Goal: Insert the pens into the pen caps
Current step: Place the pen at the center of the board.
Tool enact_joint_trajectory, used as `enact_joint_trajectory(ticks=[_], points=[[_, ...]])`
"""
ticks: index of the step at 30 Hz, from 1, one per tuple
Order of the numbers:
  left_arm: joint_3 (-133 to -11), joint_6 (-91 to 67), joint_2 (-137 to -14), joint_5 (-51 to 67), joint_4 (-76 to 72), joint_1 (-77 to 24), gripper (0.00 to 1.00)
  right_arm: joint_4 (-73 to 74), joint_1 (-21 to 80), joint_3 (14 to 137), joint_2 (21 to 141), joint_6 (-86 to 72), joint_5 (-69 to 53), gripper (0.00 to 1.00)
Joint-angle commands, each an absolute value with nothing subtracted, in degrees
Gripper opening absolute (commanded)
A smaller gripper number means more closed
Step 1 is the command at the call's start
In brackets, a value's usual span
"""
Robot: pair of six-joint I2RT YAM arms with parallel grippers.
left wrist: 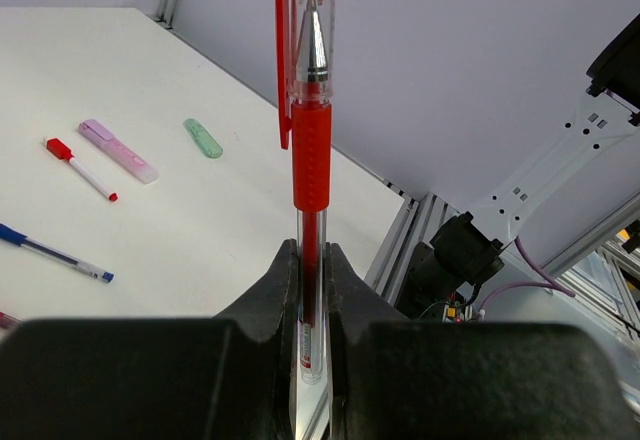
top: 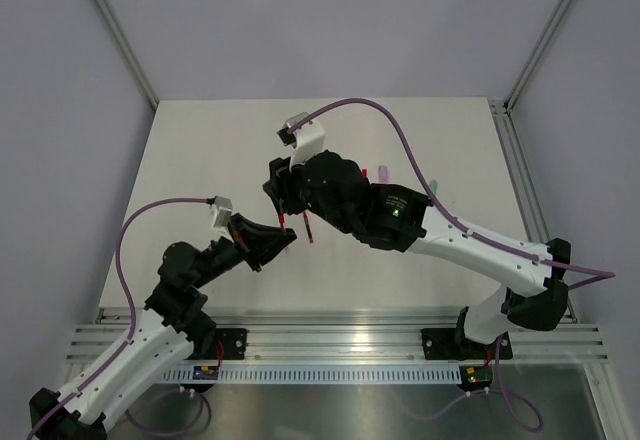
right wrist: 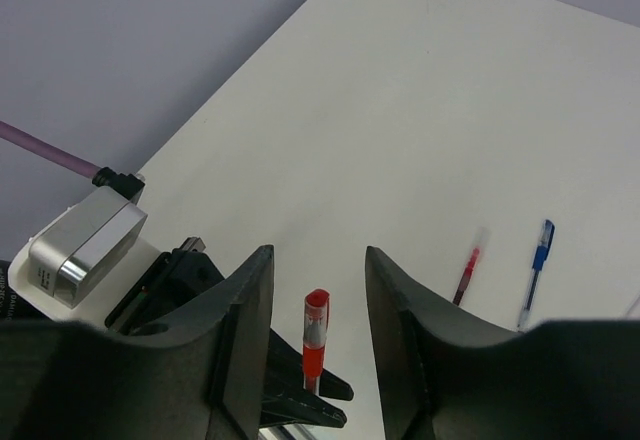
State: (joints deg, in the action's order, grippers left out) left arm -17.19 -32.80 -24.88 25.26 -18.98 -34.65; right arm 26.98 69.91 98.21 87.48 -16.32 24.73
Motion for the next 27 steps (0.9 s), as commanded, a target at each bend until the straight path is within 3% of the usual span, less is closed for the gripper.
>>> enact_joint_trajectory(ticks=[1,22,25,27], points=[[-17.9,-31.4,-25.4,23.6,-21.5,-35.1,0.0,27.7,69.5,101.5,88.8,-15.9,23.6,0.45],[-18.5,-31.7,-25.5,22.9,-21.1,-35.2,0.0,27.9,69.0,97.8,89.6,-18.5,24.5,0.3],[-18.8,-31.8,-25.9,23.0,-21.0,-35.2,0.0,27.9,69.1,96.7,89.3,-18.9,24.6,0.24],[-19.0,-31.7,-26.2,22.9,-21.0,-35.2,0.0,27.6,69.0,95.8,89.1,-19.1,24.6,0.15]])
